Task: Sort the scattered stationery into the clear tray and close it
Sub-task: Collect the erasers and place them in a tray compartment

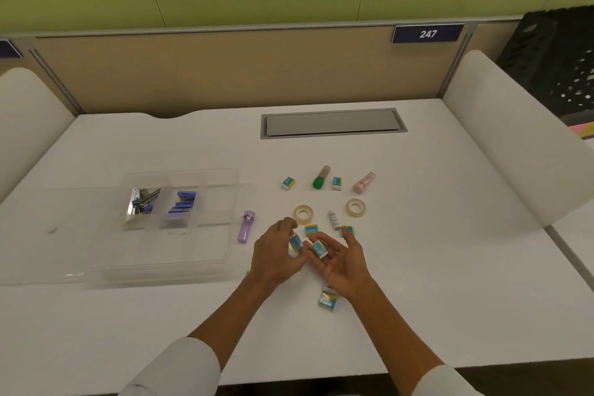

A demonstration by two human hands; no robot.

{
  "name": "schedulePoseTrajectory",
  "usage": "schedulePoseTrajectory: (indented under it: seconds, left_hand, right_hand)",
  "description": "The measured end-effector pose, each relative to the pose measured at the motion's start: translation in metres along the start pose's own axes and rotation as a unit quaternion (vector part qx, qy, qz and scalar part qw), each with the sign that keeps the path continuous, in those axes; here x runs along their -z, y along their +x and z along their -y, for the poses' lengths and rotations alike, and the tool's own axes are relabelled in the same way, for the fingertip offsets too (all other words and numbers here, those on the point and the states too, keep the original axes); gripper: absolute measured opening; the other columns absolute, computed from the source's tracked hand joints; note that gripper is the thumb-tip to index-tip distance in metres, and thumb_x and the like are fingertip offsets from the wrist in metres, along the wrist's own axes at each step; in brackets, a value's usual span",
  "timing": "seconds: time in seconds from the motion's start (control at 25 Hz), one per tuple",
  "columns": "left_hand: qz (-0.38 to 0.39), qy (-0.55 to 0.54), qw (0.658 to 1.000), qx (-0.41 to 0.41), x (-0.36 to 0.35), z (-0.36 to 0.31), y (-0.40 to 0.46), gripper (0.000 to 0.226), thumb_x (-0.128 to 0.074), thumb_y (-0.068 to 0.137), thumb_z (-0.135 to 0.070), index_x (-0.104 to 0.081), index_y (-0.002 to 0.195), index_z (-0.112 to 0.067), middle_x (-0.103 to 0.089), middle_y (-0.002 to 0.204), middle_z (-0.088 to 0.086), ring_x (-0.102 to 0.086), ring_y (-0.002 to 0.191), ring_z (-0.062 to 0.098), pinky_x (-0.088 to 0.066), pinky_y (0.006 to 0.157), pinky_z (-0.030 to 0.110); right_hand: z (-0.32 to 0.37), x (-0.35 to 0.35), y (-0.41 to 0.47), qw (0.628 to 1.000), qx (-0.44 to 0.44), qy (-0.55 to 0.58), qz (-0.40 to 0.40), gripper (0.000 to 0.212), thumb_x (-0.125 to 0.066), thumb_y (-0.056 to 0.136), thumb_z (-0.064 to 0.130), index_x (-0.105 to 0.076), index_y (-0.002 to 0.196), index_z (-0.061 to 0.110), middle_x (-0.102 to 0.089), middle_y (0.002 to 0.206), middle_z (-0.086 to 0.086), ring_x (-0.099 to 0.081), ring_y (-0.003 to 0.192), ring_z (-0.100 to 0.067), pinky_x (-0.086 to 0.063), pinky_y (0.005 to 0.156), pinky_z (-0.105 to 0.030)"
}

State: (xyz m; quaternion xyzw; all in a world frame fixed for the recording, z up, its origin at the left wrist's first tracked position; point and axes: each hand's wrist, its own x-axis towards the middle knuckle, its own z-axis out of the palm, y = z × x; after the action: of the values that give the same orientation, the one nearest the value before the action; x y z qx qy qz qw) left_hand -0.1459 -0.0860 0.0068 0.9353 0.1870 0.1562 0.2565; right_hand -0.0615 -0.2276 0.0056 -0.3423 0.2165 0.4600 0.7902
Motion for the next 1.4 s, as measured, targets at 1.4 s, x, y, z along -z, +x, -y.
schedulePoseTrajectory:
  seconds: [1.4]
  left_hand:
    - [-0.013, -0.095, 0.995, -0.027, 0.009, -0.024, -0.037, 0.059, -0.077, 0.076, -0.026, -0.045, 0.126, -0.019, -0.056, 0.118, -0.005, -0.054, 0.103, 0.004, -0.050, 0.089, 0.017]
  right_hand:
    - [-0.012, -0.014, -0.009, 0.995, -0.040, -0.077, 0.048, 0.038, -0.067, 0.089, 0.029, -0.064, 0.114, 0.001, -0.070, 0.115, -0.023, -0.068, 0.108, -0.034, -0.054, 0.097, -0.044]
